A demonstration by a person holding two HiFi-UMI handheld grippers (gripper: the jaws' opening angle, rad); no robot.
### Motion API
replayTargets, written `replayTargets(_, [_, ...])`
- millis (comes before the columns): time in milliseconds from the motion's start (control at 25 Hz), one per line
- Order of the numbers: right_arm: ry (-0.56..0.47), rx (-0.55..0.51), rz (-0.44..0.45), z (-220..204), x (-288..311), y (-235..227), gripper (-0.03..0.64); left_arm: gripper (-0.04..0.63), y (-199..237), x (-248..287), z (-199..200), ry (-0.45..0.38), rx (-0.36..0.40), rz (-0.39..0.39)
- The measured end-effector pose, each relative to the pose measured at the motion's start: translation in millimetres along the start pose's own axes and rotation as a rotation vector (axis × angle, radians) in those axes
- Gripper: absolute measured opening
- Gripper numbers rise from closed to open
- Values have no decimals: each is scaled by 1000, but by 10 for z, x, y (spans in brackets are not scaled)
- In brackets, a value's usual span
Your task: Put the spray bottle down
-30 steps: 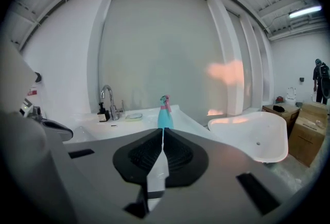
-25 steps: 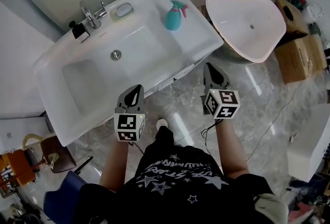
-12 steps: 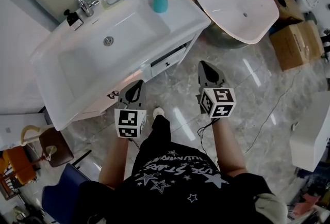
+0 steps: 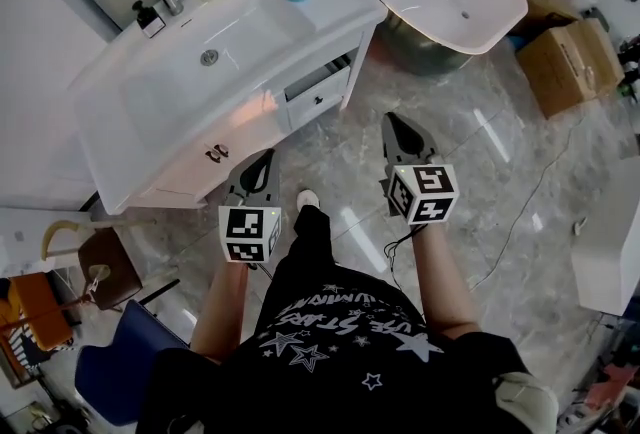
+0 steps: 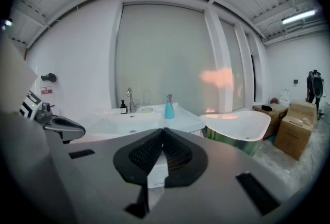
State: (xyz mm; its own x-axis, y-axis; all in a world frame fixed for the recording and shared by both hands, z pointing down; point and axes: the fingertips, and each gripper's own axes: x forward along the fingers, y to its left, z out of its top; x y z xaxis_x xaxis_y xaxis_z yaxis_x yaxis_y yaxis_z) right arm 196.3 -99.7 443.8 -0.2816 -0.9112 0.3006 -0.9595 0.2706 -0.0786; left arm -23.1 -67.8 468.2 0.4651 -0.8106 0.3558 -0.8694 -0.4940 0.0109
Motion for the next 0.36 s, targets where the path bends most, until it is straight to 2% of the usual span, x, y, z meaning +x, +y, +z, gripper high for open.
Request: replayTargets(360, [-27,-8,-12,-360,-928,303,12,15,-426,-779,-363,-23,10,-4])
